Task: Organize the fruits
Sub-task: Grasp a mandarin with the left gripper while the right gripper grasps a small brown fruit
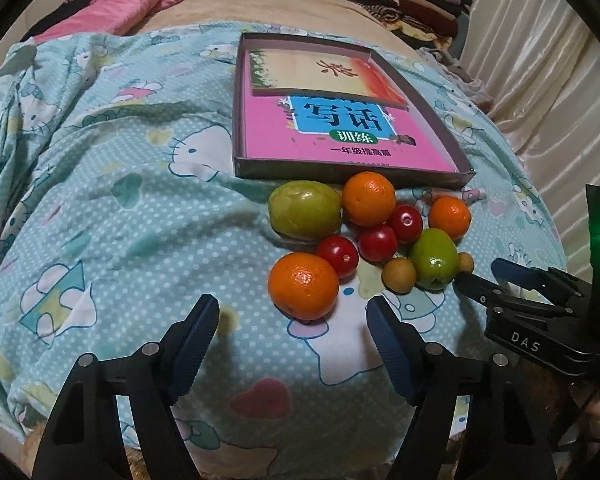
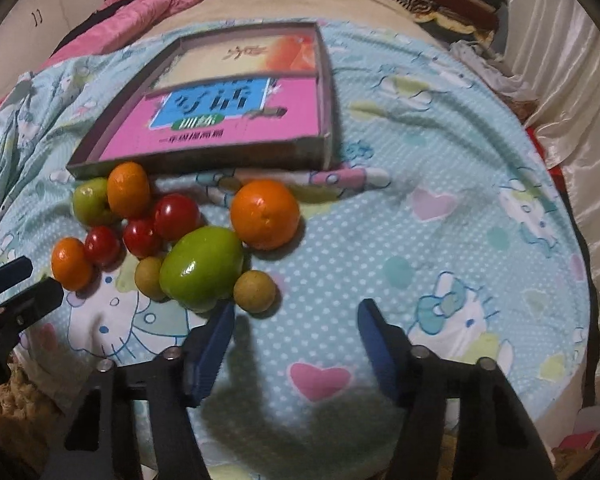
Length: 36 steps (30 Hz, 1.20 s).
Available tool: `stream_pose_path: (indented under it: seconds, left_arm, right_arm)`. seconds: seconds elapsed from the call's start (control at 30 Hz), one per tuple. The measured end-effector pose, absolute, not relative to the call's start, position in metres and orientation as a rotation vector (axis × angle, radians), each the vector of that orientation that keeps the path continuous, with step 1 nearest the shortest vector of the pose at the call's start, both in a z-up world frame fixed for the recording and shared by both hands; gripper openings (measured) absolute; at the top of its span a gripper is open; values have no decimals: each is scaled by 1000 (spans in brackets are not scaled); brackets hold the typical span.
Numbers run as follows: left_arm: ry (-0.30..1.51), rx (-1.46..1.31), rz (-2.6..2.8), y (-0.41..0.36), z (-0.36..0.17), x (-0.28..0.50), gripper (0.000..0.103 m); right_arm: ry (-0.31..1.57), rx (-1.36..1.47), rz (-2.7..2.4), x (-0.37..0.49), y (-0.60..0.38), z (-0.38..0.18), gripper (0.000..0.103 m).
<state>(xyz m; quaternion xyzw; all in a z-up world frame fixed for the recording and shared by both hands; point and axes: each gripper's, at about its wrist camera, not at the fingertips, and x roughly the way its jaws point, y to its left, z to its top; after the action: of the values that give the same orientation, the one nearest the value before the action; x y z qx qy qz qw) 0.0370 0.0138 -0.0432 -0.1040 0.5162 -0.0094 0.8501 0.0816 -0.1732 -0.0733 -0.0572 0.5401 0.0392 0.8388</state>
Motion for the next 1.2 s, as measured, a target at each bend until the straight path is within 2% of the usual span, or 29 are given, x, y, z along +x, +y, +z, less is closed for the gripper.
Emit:
stream_pose_path:
  seconds: [0.13,0.5,0.6,0.73,1.2]
  left_arm:
    - [1104,-221,-38,14,-47,42,64]
    - [1120,-200,-56,9,-53,52,64]
    - [1126,-186,-64,6,-55,57,46]
    - [1129,-159,-65,4,-59,62,43]
    - [1085,-236,-55,23,-42,55,41]
  right_arm:
    - [1140,-132,112,85,-169,-76,49]
    - [1129,-105,175,105,-170,-83,32]
    - [1127,-69,201,108,-174,-84,28]
    - [1130,-34,221,109,-177,-84,24]
    - [1058,65,276,93,-188,-59,24]
